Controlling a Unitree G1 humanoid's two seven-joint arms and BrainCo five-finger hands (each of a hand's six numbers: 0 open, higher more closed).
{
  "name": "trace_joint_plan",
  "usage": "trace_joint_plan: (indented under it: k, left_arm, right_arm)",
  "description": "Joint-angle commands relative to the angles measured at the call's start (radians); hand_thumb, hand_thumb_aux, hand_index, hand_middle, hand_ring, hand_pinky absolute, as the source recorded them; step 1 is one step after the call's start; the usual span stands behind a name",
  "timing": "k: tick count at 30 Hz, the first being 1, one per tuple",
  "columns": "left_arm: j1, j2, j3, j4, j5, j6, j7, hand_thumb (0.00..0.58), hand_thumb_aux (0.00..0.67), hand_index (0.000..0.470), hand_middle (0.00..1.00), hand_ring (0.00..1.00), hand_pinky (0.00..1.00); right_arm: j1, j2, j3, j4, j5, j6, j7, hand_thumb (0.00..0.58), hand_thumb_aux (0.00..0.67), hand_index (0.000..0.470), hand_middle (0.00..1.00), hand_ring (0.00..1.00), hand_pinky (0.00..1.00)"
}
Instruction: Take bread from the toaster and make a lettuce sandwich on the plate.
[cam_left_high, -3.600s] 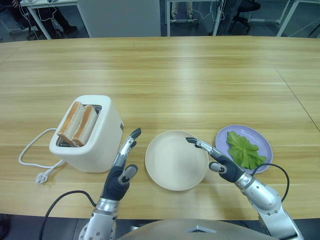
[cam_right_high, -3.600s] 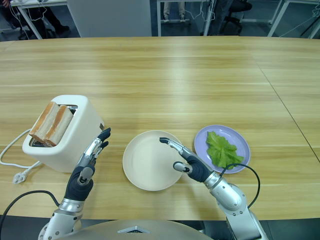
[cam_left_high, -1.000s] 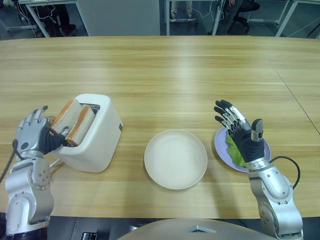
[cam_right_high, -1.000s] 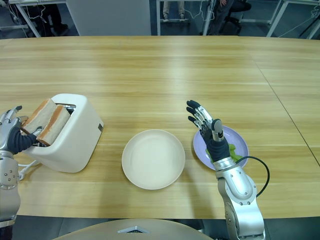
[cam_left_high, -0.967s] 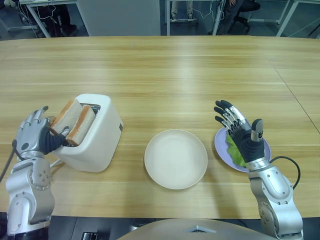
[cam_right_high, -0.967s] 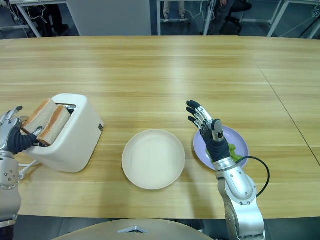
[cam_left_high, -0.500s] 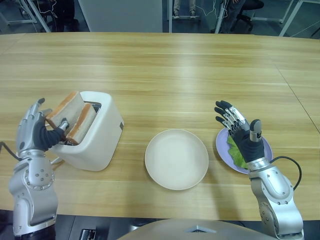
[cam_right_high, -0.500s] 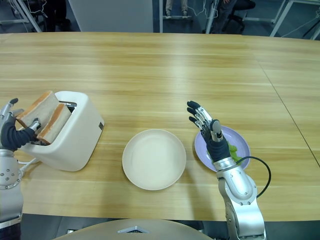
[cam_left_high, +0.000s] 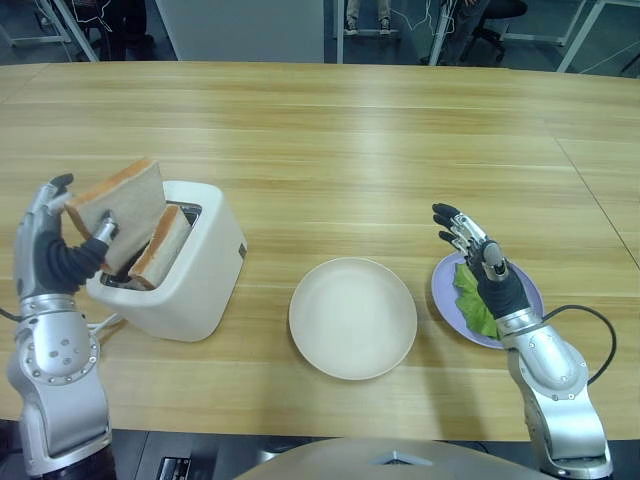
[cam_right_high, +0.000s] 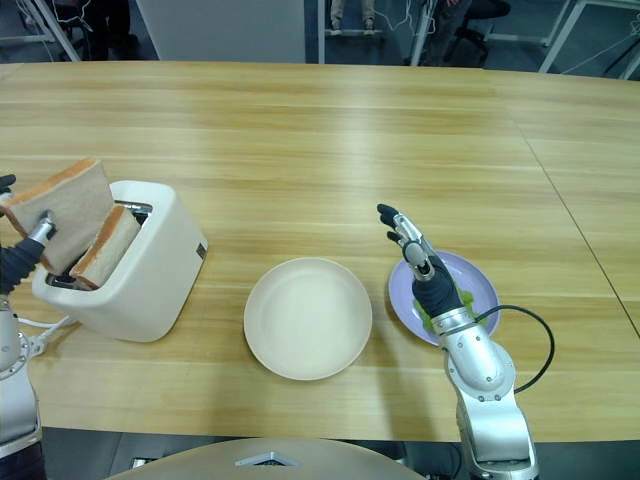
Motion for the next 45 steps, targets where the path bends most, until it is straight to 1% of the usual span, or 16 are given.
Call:
trace_joint_plan:
  k: [1, 5, 9, 14, 16, 19, 26, 34, 35, 36, 37, 38, 39, 40, 41, 45]
  left_arm:
    - [-0.027, 0.002, 0.056, -0.091, -0.117, -0.004, -0.030, 0.580, 0.670, 0.460, 1.00, 1.00, 1.00]
    - [-0.073, 0.022, 0.084, -0.240, -0.232, 0.051, -0.075, 0.580, 0.670, 0.460, 1.00, 1.00, 1.00]
    - [-0.136, 0.045, 0.041, -0.395, -0.344, 0.169, -0.122, 0.580, 0.670, 0.460, 1.00, 1.00, 1.00]
    - [-0.215, 0.035, -0.144, -0.521, -0.472, 0.363, -0.146, 0.580, 0.670, 0.460, 1.00, 1.00, 1.00]
    - [-0.242, 0.000, -0.258, -0.533, -0.520, 0.447, -0.135, 0.580, 0.670, 0.460, 1.00, 1.00, 1.00]
    - [-0.245, -0.058, -0.426, -0.515, -0.533, 0.516, -0.120, 0.580, 0.670, 0.460, 1.00, 1.00, 1.00]
    - [-0.154, -0.147, -0.748, -0.323, -0.434, 0.488, -0.094, 0.580, 0.670, 0.460, 1.00, 1.00, 1.00]
    - [-0.127, -0.171, -0.917, -0.038, -0.308, 0.407, -0.098, 0.580, 0.670, 0.460, 1.00, 1.00, 1.00]
    - [-0.126, -0.164, -0.933, -0.007, -0.289, 0.400, -0.101, 0.580, 0.670, 0.460, 1.00, 1.00, 1.00]
    - [-0.127, -0.154, -0.949, 0.029, -0.268, 0.391, -0.106, 0.580, 0.670, 0.460, 1.00, 1.00, 1.00]
    - [-0.127, -0.144, -0.962, 0.062, -0.251, 0.387, -0.112, 0.580, 0.670, 0.460, 1.00, 1.00, 1.00]
    - [-0.129, -0.130, -0.977, 0.101, -0.231, 0.381, -0.121, 0.580, 0.670, 0.460, 1.00, 1.00, 1.00]
    - [-0.131, -0.116, -0.991, 0.135, -0.208, 0.372, -0.125, 0.580, 0.670, 0.460, 1.00, 1.00, 1.00]
    - [-0.135, -0.105, -1.002, 0.165, -0.185, 0.360, -0.125, 0.580, 0.670, 0.460, 1.00, 1.00, 1.00]
    - [-0.138, -0.097, -1.010, 0.196, -0.166, 0.350, -0.127, 0.580, 0.670, 0.460, 1.00, 1.00, 1.00]
    - [-0.159, -0.078, -1.031, 0.303, -0.087, 0.317, -0.121, 0.580, 0.670, 0.460, 1.00, 1.00, 1.00]
  right_arm:
    - [-0.034, -0.124, -0.099, 0.115, -0.129, -0.104, -0.009, 0.000, 0.000, 0.000, 0.00, 0.00, 0.00]
    - [-0.049, -0.272, -0.132, 0.313, -0.321, -0.248, -0.095, 0.000, 0.000, 0.000, 0.00, 0.00, 0.00]
    - [-0.051, -0.350, -0.126, 0.481, -0.430, -0.337, -0.174, 0.000, 0.000, 0.000, 0.00, 0.00, 0.00]
    - [-0.076, -0.444, -0.048, 0.703, -0.668, -0.412, -0.350, 0.000, 0.000, 0.000, 0.00, 0.00, 0.00]
    - [-0.099, -0.464, 0.004, 0.814, -0.727, -0.439, -0.414, 0.000, 0.000, 0.000, 0.00, 0.00, 0.00]
    - [-0.127, -0.478, 0.060, 0.922, -0.785, -0.467, -0.485, 0.000, 0.000, 0.000, 0.00, 0.00, 0.00]
    - [-0.167, -0.489, 0.152, 1.024, -0.822, -0.501, -0.534, 0.000, 0.000, 0.000, 0.00, 0.00, 0.00]
    - [-0.174, -0.498, 0.201, 1.033, -0.830, -0.502, -0.538, 0.000, 0.000, 0.000, 0.00, 0.00, 0.00]
    - [-0.174, -0.499, 0.204, 1.030, -0.828, -0.501, -0.538, 0.156, 0.097, 0.067, 0.00, 0.00, 0.00]
    - [-0.175, -0.501, 0.208, 1.028, -0.828, -0.499, -0.536, 0.322, 0.223, 0.153, 0.00, 0.00, 0.00]
    - [-0.176, -0.502, 0.210, 1.026, -0.827, -0.498, -0.536, 0.485, 0.399, 0.274, 0.00, 0.00, 0.00]
    - [-0.175, -0.503, 0.211, 1.026, -0.827, -0.496, -0.535, 0.532, 0.478, 0.328, 0.00, 0.00, 0.00]
    - [-0.174, -0.504, 0.212, 1.024, -0.826, -0.495, -0.534, 0.576, 0.615, 0.422, 0.00, 0.00, 0.00]
    - [-0.174, -0.505, 0.213, 1.024, -0.824, -0.496, -0.532, 0.576, 0.615, 0.422, 0.00, 0.00, 0.00]
    - [-0.173, -0.506, 0.213, 1.023, -0.822, -0.495, -0.530, 0.580, 0.670, 0.460, 0.00, 0.00, 0.00]
    - [-0.175, -0.507, 0.221, 1.034, -0.820, -0.483, -0.519, 0.580, 0.670, 0.460, 0.00, 0.00, 0.00]
